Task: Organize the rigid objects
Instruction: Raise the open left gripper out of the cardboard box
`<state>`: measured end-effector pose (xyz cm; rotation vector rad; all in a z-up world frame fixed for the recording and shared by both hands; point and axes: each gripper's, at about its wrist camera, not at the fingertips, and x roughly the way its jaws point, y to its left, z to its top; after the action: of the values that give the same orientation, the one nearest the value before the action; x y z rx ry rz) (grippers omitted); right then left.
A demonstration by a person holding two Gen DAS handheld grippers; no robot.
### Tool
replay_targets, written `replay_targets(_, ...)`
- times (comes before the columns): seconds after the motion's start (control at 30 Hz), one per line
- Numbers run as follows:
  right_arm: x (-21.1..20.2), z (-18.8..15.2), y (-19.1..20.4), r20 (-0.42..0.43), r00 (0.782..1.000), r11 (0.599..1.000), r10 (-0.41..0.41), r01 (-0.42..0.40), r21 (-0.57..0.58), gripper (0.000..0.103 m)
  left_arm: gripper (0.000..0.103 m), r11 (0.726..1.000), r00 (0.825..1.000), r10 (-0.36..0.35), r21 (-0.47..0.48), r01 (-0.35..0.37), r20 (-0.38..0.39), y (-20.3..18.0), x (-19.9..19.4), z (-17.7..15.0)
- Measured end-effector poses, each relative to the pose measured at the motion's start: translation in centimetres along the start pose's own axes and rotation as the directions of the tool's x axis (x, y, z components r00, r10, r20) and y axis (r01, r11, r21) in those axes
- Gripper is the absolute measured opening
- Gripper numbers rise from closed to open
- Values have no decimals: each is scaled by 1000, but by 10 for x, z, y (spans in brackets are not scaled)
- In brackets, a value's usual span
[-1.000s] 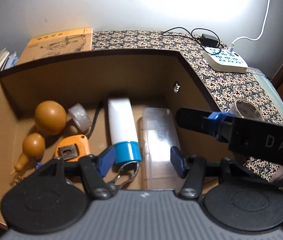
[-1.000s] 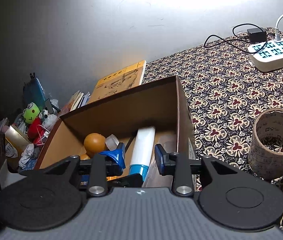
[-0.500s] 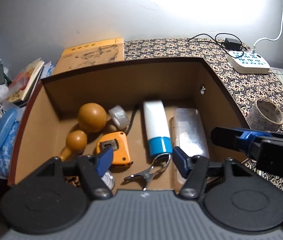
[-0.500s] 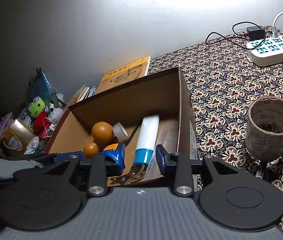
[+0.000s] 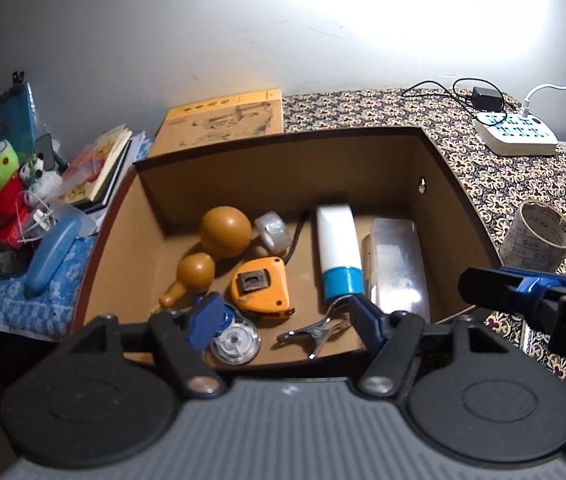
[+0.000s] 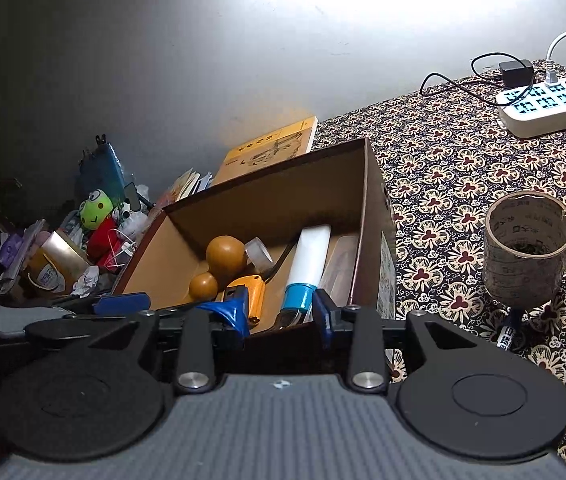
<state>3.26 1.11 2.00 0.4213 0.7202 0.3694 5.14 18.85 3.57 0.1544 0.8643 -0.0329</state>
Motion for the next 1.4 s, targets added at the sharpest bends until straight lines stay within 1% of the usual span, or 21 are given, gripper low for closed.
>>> replay_targets(0.27,-14,-6,-8,-12,1000,1000,22,-22,10,17,69,999,999,32,3,-32,9,-10,-16,-8)
replay_targets(0.5,-22,-12,-12,-21,999,999,37,-37,13,18,70,999,999,44,-7,-44,-5,-18,-21,-17)
replay_targets(0.83,-26,-19,-20,-42,998,998,47,-46,39,18,71,998,997,50,-33,-52,-60,-23,-17,-33)
replay_targets(1.17,-23,-32,-29,-88,995,997,41,-35,66,19,71,1000,992,26,-11,-28,-127,-39,-1,-47)
replay_targets(1.4,-24,-44,-47,-119,993,994,2,11,109,19,71,999,983,-3,43,11,-182,-56,14,-59)
